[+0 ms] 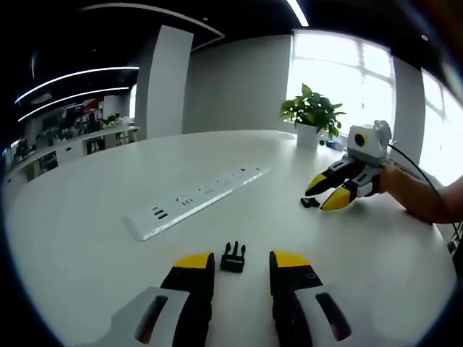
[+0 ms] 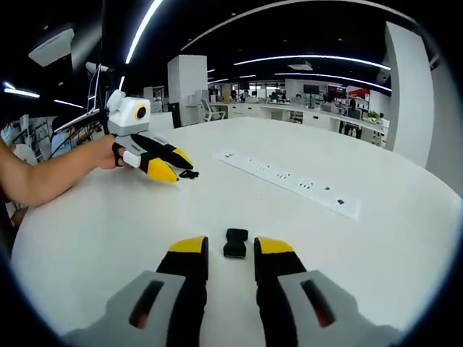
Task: Snap the two parts of the plastic buckle together until the buckle closes and remains connected.
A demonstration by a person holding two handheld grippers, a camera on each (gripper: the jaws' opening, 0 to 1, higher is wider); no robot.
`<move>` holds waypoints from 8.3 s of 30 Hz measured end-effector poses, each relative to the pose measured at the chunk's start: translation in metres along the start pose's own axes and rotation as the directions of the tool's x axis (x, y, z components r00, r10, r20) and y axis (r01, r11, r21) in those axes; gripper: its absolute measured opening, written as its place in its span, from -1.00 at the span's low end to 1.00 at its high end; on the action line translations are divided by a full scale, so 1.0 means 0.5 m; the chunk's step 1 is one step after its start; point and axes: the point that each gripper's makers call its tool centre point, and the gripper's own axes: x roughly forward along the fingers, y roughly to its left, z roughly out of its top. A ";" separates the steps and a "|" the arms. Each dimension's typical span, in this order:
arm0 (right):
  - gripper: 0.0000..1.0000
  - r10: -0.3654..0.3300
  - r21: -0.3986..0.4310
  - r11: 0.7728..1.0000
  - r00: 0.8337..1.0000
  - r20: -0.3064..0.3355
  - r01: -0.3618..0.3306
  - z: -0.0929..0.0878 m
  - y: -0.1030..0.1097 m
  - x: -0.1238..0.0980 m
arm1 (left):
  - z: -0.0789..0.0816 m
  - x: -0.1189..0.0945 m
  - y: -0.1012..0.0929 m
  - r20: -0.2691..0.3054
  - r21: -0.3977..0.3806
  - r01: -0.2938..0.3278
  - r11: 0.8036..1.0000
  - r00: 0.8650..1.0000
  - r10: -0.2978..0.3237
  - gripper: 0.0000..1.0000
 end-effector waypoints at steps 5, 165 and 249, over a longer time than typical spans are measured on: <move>-0.53 0.002 0.004 1.000 1.000 -0.005 -0.002 -0.003 0.001 0.002 | -0.003 0.002 0.000 -0.008 0.001 0.001 1.000 1.000 -0.001 -0.42; -0.78 -0.083 -0.026 0.996 0.996 -0.034 0.082 -0.002 0.001 0.001 | 0.000 -0.002 -0.006 -0.013 0.080 -0.054 0.995 0.998 0.056 -0.80; -0.79 -0.101 -0.057 0.993 0.989 0.108 0.107 0.241 0.059 -0.192 | 0.203 -0.161 -0.170 0.062 0.130 0.015 0.991 0.998 -0.024 -0.81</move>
